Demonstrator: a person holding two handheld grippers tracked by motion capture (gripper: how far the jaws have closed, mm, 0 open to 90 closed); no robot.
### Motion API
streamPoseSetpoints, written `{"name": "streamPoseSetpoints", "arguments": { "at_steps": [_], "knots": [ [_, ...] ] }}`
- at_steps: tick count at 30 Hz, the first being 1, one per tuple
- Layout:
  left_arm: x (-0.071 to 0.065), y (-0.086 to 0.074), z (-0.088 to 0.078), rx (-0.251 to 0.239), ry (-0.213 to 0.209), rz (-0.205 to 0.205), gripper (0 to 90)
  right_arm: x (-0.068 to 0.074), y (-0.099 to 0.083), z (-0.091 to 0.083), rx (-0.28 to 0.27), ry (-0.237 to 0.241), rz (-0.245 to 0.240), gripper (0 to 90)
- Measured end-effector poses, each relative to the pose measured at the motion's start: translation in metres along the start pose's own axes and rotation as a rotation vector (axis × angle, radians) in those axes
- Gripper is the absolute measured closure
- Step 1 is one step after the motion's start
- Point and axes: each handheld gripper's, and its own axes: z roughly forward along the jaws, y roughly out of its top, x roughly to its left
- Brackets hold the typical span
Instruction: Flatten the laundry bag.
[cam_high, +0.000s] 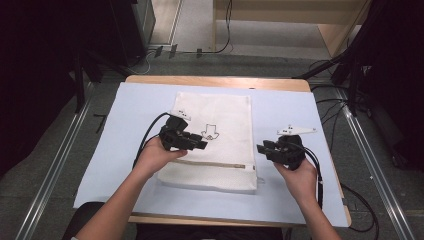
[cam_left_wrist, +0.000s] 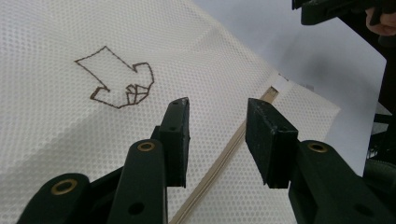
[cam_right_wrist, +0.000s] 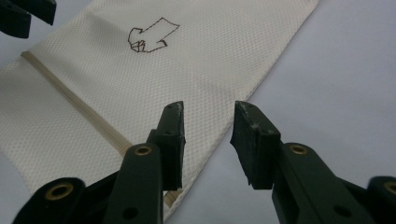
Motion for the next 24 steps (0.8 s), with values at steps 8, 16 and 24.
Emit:
{"name": "streamPoseSetpoints", "arguments": {
  "at_steps": [8,16,24],
  "knots": [
    [0.002,0.002,0.013,0.011,-0.025,0.008,53.9,0.008,-0.016,-0.003,0.033,-0.001,-0.001,64.7],
    [-0.003,0.005,0.025,0.015,-0.044,0.041,52.8,0.017,-0.029,-0.001,0.056,0.003,-0.011,64.7],
    [-0.008,0.006,0.034,0.02,-0.058,0.054,53.1,0.02,-0.041,0.0,0.061,0.016,-0.013,61.7]
  ]
}}
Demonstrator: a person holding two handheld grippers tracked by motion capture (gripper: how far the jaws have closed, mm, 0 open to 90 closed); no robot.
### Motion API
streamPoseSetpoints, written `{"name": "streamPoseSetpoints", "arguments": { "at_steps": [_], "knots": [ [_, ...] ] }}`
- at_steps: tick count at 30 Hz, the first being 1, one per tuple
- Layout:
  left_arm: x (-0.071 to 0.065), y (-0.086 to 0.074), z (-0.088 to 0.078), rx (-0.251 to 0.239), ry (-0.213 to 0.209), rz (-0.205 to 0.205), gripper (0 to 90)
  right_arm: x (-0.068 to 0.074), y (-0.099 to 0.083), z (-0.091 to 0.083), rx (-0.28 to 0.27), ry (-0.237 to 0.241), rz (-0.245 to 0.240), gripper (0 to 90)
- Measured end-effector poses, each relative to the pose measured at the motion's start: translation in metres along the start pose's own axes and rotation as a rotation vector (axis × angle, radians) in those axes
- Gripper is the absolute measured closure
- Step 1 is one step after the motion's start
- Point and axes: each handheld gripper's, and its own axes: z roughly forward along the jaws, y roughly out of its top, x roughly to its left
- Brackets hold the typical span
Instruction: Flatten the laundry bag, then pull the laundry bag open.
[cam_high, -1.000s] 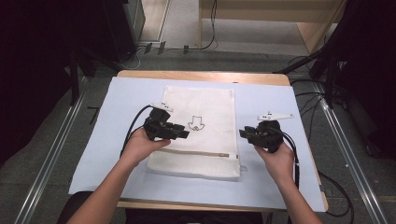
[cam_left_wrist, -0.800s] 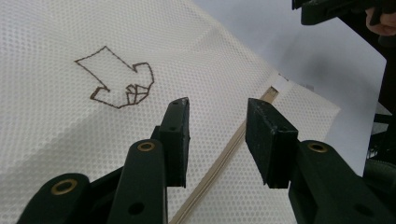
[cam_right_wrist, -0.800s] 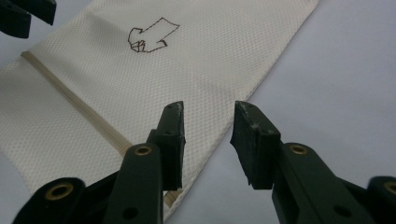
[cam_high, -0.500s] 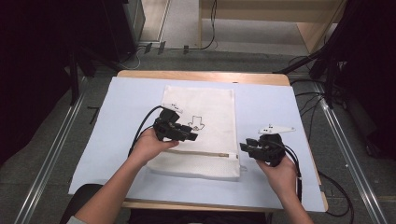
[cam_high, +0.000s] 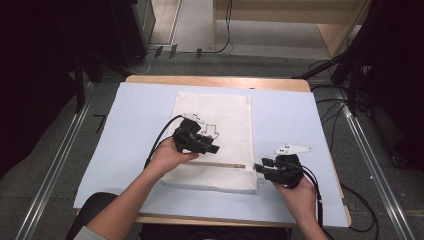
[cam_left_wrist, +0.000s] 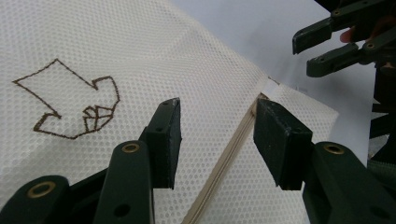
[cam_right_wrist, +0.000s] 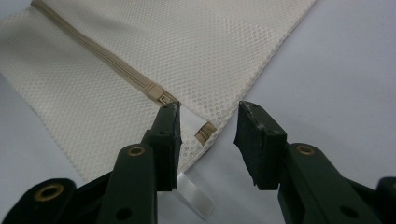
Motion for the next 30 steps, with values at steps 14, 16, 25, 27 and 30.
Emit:
{"name": "streamPoseSetpoints", "arguments": {
  "at_steps": [14,16,25,27,30],
  "knots": [
    [-0.009,-0.001,0.013,0.021,-0.012,0.036,56.5,0.008,-0.005,0.019,0.052,0.001,-0.022,50.2],
    [-0.009,-0.001,0.014,0.023,-0.013,0.037,56.6,0.009,-0.005,0.02,0.06,-0.004,-0.024,48.2],
    [-0.01,-0.003,0.021,0.035,-0.03,0.032,58.0,0.009,-0.004,0.028,0.078,0.007,0.0,52.8],
    [-0.012,-0.003,0.023,0.04,-0.028,0.034,58.1,0.007,-0.003,0.029,0.083,0.016,0.033,54.7],
    [-0.013,-0.003,0.025,0.045,-0.033,0.046,59.3,0.007,0.0,0.026,0.08,0.02,0.05,71.7]
  ]
}}
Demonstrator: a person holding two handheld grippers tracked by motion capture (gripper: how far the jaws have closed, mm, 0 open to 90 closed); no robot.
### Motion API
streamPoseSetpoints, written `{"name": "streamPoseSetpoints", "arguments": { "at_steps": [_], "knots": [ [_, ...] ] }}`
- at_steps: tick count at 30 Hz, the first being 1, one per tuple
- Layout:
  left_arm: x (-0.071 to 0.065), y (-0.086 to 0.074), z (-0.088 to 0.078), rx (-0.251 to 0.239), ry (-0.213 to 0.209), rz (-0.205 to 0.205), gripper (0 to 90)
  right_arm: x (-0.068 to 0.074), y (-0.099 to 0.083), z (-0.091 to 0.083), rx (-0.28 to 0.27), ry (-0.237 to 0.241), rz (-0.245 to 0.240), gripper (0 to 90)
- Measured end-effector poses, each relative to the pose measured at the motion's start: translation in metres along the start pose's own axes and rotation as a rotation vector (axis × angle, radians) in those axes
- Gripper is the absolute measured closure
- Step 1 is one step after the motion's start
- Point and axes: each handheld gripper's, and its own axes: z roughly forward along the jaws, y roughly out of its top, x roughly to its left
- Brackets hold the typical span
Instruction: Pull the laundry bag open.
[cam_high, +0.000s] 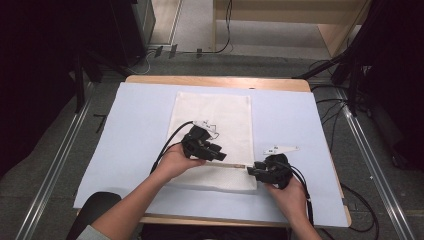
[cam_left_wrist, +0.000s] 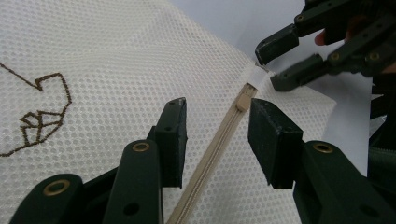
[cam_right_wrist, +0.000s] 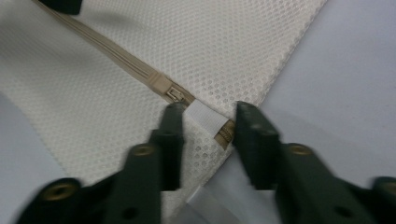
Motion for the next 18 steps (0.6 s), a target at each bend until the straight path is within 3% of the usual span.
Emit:
{"name": "streamPoseSetpoints", "arguments": {
  "at_steps": [2,5,12,18],
  "knots": [
    [-0.001,0.0,0.002,0.006,0.002,0.002,60.8,-0.001,0.006,-0.003,-0.01,0.017,0.039,83.2],
    [-0.002,0.0,0.005,0.017,-0.001,0.005,61.3,0.0,0.009,0.002,0.021,0.017,0.027,90.0],
    [-0.005,0.0,0.013,0.025,-0.023,0.0,64.1,-0.001,0.012,0.012,0.072,0.022,0.046,90.0],
    [-0.011,0.0,0.024,0.046,-0.026,0.017,66.4,-0.001,0.011,0.016,0.083,0.017,0.024,90.0]
  ]
}}
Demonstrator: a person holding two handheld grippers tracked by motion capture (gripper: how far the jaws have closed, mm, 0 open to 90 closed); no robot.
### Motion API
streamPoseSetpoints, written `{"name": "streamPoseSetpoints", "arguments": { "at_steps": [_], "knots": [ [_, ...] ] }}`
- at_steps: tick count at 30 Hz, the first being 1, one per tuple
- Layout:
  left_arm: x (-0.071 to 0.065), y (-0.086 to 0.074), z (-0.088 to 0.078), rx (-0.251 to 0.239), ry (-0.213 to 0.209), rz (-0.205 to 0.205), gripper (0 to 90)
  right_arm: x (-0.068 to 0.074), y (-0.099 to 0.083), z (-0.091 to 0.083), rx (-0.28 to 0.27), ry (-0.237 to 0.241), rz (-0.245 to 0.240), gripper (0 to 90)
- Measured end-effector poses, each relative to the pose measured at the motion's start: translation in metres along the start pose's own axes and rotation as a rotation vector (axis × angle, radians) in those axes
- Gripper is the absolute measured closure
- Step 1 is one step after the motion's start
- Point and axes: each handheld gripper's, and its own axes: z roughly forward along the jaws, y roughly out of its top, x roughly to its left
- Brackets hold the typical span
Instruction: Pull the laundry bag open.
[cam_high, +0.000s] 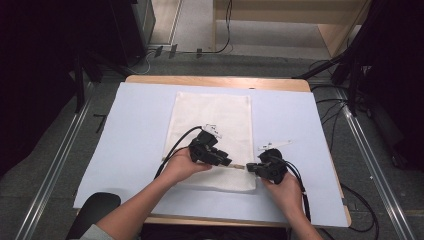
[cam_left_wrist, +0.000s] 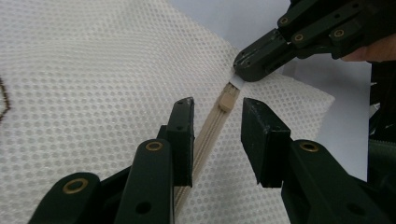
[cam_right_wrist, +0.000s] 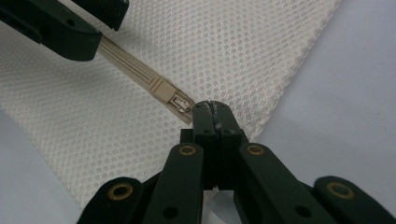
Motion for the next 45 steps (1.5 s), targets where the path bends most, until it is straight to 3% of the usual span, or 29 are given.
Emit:
{"name": "streamPoseSetpoints", "arguments": {
  "at_steps": [4,9,24,33,40,45],
  "knots": [
    [-0.004,0.001,0.006,0.015,0.006,0.027,68.4,0.0,0.0,0.001,0.0,-0.003,-0.011,90.0],
    [-0.005,0.001,0.011,0.026,0.001,0.028,71.4,0.0,0.0,0.001,0.0,-0.004,-0.017,90.0],
    [-0.009,0.005,0.03,0.064,-0.02,-0.053,76.0,0.002,0.0,0.001,0.001,-0.013,-0.034,90.0],
    [-0.011,0.01,0.036,0.065,-0.014,-0.08,79.8,0.002,0.0,0.001,0.002,-0.016,-0.045,90.0],
    [-0.009,0.012,0.038,0.073,-0.035,-0.114,87.6,0.003,0.0,0.001,0.001,-0.023,-0.053,90.0],
    [-0.008,0.013,0.038,0.088,-0.039,-0.117,88.4,0.004,0.0,0.001,-0.001,-0.028,-0.057,90.0]
  ]
}}
